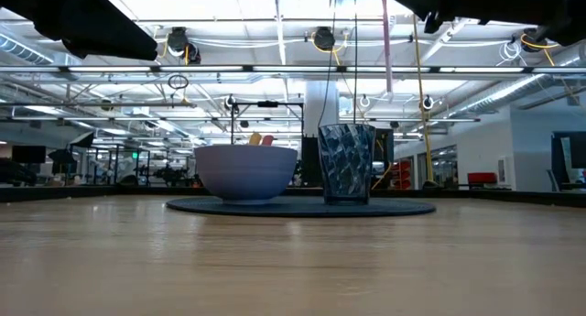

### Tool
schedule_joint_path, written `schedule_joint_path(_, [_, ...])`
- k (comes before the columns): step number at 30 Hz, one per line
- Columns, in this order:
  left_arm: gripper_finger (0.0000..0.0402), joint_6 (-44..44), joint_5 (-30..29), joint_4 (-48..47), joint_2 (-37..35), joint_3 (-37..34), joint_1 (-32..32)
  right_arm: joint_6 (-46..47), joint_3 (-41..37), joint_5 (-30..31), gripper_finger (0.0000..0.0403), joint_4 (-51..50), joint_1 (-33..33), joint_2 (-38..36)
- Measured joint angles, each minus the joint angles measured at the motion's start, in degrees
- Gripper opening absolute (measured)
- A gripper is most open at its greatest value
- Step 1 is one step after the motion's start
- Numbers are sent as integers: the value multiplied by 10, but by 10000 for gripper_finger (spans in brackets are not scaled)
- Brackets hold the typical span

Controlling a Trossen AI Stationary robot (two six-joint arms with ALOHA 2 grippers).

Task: Pick & Place Utensil
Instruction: Put the pink straw into the blue cup on the mat

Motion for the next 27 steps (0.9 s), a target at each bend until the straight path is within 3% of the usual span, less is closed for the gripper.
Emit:
schedule_joint_path(15, [145, -2, -4, 3, 0, 0, 0, -29, 0, 0, 0, 60, -28, 0])
schedule_joint_path(21, [145, -9, -4, 4, 0, 0, 0, 15, 0, -74, 0, 84, -80, 0])
schedule_joint_path(27, [145, -10, -5, 4, 0, 0, 1, 49, 0, -102, 0, 92, -116, 5])
